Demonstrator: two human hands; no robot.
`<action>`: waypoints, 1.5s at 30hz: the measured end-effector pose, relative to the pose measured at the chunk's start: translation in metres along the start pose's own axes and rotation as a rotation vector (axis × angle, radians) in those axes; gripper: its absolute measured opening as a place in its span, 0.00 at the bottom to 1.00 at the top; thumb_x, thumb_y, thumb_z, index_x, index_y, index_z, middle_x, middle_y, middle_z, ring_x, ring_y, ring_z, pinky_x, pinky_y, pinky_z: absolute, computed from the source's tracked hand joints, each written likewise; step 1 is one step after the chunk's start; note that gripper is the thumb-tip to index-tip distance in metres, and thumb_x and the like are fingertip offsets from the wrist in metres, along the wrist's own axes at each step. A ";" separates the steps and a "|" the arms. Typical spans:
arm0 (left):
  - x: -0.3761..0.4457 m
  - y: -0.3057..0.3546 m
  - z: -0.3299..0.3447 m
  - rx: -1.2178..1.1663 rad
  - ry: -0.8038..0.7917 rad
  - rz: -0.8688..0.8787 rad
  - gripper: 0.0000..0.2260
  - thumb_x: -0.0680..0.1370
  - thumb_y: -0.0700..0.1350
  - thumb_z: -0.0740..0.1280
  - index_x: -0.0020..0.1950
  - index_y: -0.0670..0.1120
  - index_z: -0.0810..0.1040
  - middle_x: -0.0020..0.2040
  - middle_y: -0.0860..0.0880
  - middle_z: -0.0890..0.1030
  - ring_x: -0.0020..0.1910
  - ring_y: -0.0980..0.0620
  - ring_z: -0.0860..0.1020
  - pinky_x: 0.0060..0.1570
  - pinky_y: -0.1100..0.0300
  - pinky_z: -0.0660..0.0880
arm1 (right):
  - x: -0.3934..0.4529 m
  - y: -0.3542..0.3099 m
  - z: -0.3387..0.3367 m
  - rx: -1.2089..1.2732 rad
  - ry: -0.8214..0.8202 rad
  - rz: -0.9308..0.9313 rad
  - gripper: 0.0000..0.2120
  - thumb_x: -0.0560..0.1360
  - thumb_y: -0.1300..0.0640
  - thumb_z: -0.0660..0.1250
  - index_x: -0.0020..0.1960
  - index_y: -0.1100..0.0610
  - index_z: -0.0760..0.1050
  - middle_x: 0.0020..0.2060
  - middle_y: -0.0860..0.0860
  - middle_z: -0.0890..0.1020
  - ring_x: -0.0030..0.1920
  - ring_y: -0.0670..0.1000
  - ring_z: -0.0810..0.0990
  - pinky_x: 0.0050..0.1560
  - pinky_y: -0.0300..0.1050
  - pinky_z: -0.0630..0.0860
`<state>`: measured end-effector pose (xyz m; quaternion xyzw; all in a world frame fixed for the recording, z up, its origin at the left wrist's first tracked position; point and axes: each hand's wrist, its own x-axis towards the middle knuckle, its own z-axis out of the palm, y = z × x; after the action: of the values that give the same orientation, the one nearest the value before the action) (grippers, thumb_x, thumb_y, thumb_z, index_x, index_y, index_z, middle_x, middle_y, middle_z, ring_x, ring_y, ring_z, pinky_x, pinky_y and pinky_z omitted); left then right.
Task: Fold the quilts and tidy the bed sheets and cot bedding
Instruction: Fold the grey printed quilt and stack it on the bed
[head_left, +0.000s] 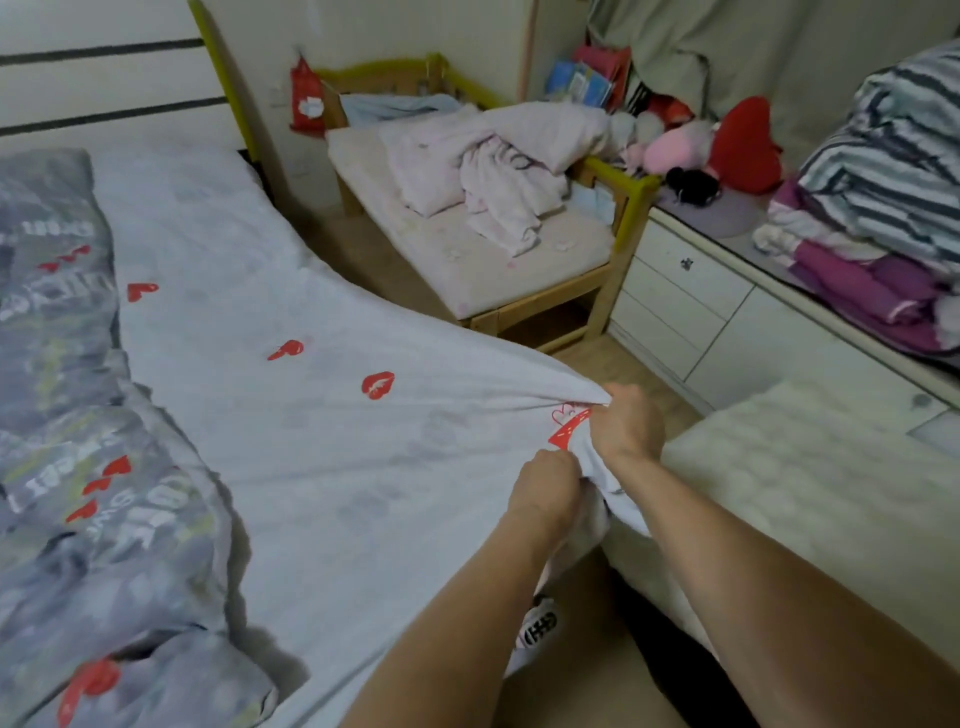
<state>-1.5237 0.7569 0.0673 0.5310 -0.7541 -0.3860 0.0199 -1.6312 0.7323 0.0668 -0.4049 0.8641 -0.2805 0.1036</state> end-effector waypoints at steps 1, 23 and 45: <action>0.017 0.008 0.004 -0.012 -0.035 -0.033 0.17 0.82 0.47 0.57 0.66 0.40 0.73 0.65 0.41 0.75 0.63 0.41 0.73 0.62 0.55 0.68 | 0.011 0.003 0.000 0.003 0.016 0.004 0.12 0.76 0.65 0.59 0.51 0.59 0.80 0.46 0.58 0.82 0.41 0.57 0.76 0.41 0.42 0.69; -0.091 -0.269 -0.220 -1.158 0.159 -0.607 0.30 0.71 0.69 0.63 0.48 0.42 0.79 0.43 0.44 0.81 0.42 0.47 0.80 0.41 0.55 0.77 | -0.175 -0.248 0.122 0.561 -0.960 -0.243 0.08 0.76 0.63 0.66 0.53 0.63 0.80 0.43 0.57 0.82 0.42 0.50 0.80 0.42 0.37 0.73; -0.418 -0.637 -0.193 -0.362 0.162 -0.885 0.13 0.77 0.38 0.61 0.59 0.36 0.75 0.55 0.36 0.78 0.52 0.40 0.78 0.45 0.56 0.74 | -0.550 -0.333 0.331 -0.537 -1.459 -1.143 0.41 0.70 0.41 0.72 0.75 0.55 0.60 0.72 0.56 0.66 0.71 0.56 0.65 0.71 0.49 0.60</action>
<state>-0.7567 0.9017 -0.0227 0.8171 -0.3727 -0.4399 0.0043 -0.9255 0.8445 -0.0422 -0.8494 0.2946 0.2392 0.3669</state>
